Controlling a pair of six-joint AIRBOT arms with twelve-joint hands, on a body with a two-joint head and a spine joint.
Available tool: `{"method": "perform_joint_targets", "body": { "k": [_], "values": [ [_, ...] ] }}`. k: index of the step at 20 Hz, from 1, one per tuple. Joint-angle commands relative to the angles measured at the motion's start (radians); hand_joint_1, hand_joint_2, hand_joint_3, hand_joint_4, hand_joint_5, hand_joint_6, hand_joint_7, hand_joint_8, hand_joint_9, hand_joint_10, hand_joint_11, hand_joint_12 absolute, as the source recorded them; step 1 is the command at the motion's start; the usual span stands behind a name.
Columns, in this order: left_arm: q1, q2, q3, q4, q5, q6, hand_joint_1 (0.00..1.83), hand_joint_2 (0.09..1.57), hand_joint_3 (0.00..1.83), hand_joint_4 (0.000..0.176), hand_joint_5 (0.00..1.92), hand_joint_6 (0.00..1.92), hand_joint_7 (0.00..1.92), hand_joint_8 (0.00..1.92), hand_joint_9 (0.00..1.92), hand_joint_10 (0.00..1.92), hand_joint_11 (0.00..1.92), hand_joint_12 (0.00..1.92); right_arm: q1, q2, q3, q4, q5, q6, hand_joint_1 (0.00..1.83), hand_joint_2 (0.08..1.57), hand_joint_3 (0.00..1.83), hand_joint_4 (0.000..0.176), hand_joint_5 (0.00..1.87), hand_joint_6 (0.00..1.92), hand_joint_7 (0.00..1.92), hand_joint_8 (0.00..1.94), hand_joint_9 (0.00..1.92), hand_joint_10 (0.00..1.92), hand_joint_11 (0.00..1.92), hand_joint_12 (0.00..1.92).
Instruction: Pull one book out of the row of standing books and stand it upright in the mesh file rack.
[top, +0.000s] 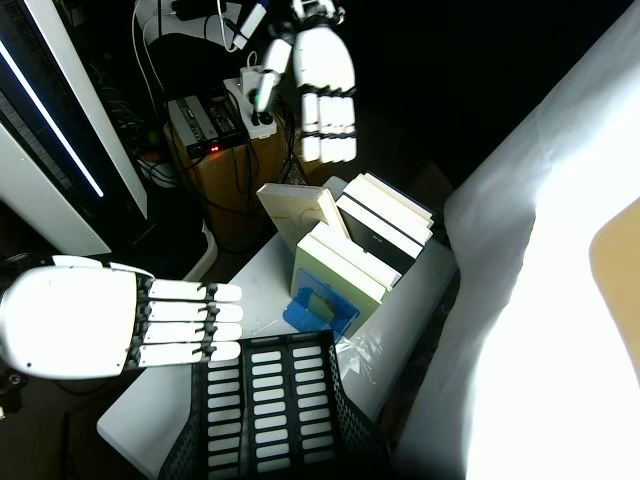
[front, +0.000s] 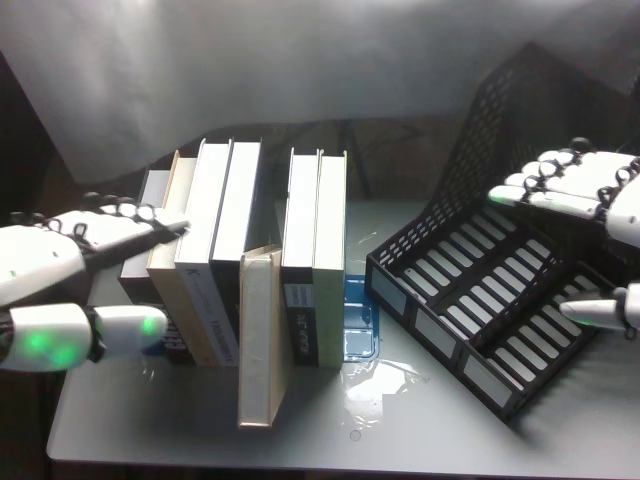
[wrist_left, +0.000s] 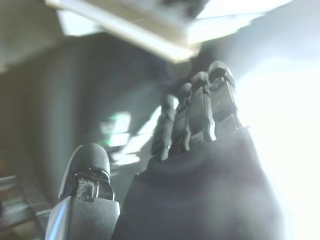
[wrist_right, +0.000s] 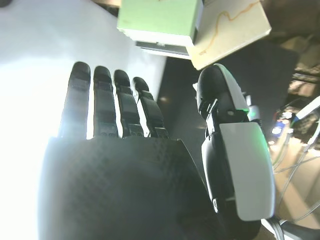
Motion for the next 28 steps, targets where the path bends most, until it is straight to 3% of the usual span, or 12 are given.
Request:
{"method": "perform_joint_targets", "body": {
  "k": [1,3,5,6,10,12,15,16,17,20,22,28],
  "values": [
    [0.006,0.006,0.001,-0.044,-0.168,-0.002,0.09,1.30,0.01,0.047,0.00,0.00,0.00,0.00,0.00,0.00,0.00,0.00,0.021,0.004,-0.001,-0.004,0.099,0.008,0.56,1.24,0.00,0.000,0.00,0.00,0.00,0.00,0.00,0.00,0.00,0.00],
    [0.064,-0.011,0.007,-0.168,-0.270,-0.002,0.17,1.28,0.00,0.072,0.00,0.00,0.00,0.00,0.00,0.00,0.00,0.00,0.065,-0.014,0.006,-0.074,0.071,0.034,0.53,1.22,0.00,0.000,0.00,0.00,0.00,0.00,0.00,0.00,0.00,0.00],
    [0.106,-0.025,0.010,-0.249,-0.345,-0.002,0.23,1.28,0.00,0.038,0.00,0.00,0.00,0.00,0.00,0.00,0.00,0.00,0.103,-0.034,0.018,-0.134,0.047,0.068,0.60,1.21,0.00,0.000,0.00,0.00,0.00,0.00,0.00,0.00,0.00,0.00],
    [0.127,-0.033,0.012,-0.290,-0.380,0.247,0.24,1.29,0.00,0.016,0.00,0.00,0.00,0.00,0.00,0.00,0.00,0.00,0.126,-0.045,0.024,-0.174,0.032,0.086,0.61,1.20,0.00,0.002,0.00,0.00,0.00,0.00,0.00,0.00,0.00,0.00],
    [0.199,-0.067,0.033,-0.439,-0.489,0.237,0.27,1.27,0.00,0.030,0.00,0.00,0.00,0.00,0.00,0.00,0.00,0.00,0.225,-0.078,0.055,-0.335,-0.035,0.168,0.66,1.19,0.00,0.000,0.00,0.00,0.00,0.00,0.00,0.00,0.00,0.00],
    [0.228,-0.081,0.041,-0.491,-0.522,0.237,0.31,1.27,0.00,0.005,0.00,0.00,0.00,0.00,0.00,0.00,0.00,0.00,0.254,-0.098,0.062,-0.384,-0.058,0.180,0.81,1.13,0.00,0.000,0.00,0.00,0.00,0.00,0.00,0.00,0.00,0.00],
    [0.258,-0.091,0.046,-0.547,-0.560,0.237,0.36,1.26,0.00,0.007,0.00,0.00,0.00,0.00,0.00,0.00,0.00,0.00,0.289,-0.134,0.075,-0.464,-0.093,0.209,0.82,1.10,0.00,0.000,0.00,0.00,0.00,0.00,0.00,0.00,0.00,0.00],
    [0.264,-0.094,0.046,-0.570,-0.578,0.237,0.34,1.25,0.00,0.026,0.00,0.00,0.00,0.00,0.00,0.00,0.00,0.00,0.306,-0.146,0.077,-0.494,-0.111,0.209,0.82,1.08,0.00,0.000,0.00,0.00,0.00,0.00,0.00,0.00,0.00,0.00],
    [0.266,-0.097,0.048,-0.583,-0.586,0.237,0.32,1.26,0.00,0.028,0.00,0.00,0.00,0.00,0.00,0.00,0.00,0.00,0.317,-0.155,0.078,-0.517,-0.125,0.210,0.77,1.10,0.00,0.000,0.00,0.00,0.00,0.00,0.00,0.00,0.00,0.00],
    [0.271,-0.116,0.064,-0.628,-0.605,0.237,0.30,1.26,0.00,0.028,0.00,0.00,0.00,0.00,0.00,0.00,0.00,0.00,0.363,-0.211,0.127,-0.688,-0.148,0.376,0.71,1.13,0.00,0.000,0.00,0.00,0.00,0.00,0.00,0.00,0.00,0.00],
    [0.271,-0.124,0.070,-0.646,-0.609,0.237,0.29,1.26,0.00,0.009,0.00,0.00,0.00,0.00,0.00,0.00,0.00,0.00,0.378,-0.241,0.152,-0.762,-0.158,0.441,0.62,1.13,0.00,0.000,0.00,0.00,0.00,0.00,0.00,0.00,0.00,0.00],
    [0.272,-0.141,0.088,-0.684,-0.619,0.237,0.34,1.26,0.00,0.000,0.00,0.00,0.00,0.00,0.00,0.00,0.00,0.00,0.431,-0.338,0.217,-1.021,-0.188,0.629,0.68,1.09,0.00,0.000,0.00,0.00,0.00,0.00,0.00,0.00,0.01,0.01]
  ]
}}
